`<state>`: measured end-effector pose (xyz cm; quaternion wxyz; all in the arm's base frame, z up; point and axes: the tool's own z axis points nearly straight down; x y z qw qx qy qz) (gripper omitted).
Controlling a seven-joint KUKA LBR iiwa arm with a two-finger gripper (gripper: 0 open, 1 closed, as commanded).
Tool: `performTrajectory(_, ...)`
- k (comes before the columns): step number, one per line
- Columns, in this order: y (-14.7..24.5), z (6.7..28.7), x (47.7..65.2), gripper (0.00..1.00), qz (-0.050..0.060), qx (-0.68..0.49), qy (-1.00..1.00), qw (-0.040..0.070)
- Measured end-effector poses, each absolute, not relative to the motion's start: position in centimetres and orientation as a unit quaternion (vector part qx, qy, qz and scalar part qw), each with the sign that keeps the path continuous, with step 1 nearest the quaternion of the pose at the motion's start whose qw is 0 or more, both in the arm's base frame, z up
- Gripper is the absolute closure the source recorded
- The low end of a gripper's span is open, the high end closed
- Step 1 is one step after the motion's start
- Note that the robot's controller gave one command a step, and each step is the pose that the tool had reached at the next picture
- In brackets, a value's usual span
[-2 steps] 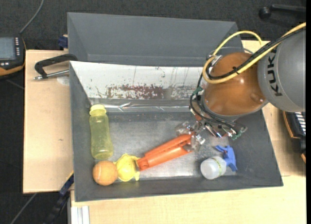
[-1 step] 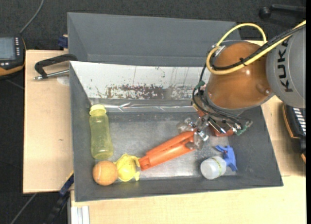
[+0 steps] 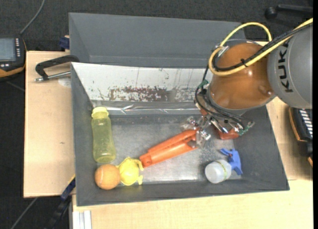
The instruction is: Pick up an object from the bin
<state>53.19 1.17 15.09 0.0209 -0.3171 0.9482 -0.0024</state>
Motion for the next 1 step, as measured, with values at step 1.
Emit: performTrajectory(1, 1.57, 16.04, 52.41, 1.0, 0.003, -0.32, 0.947, 0.007)
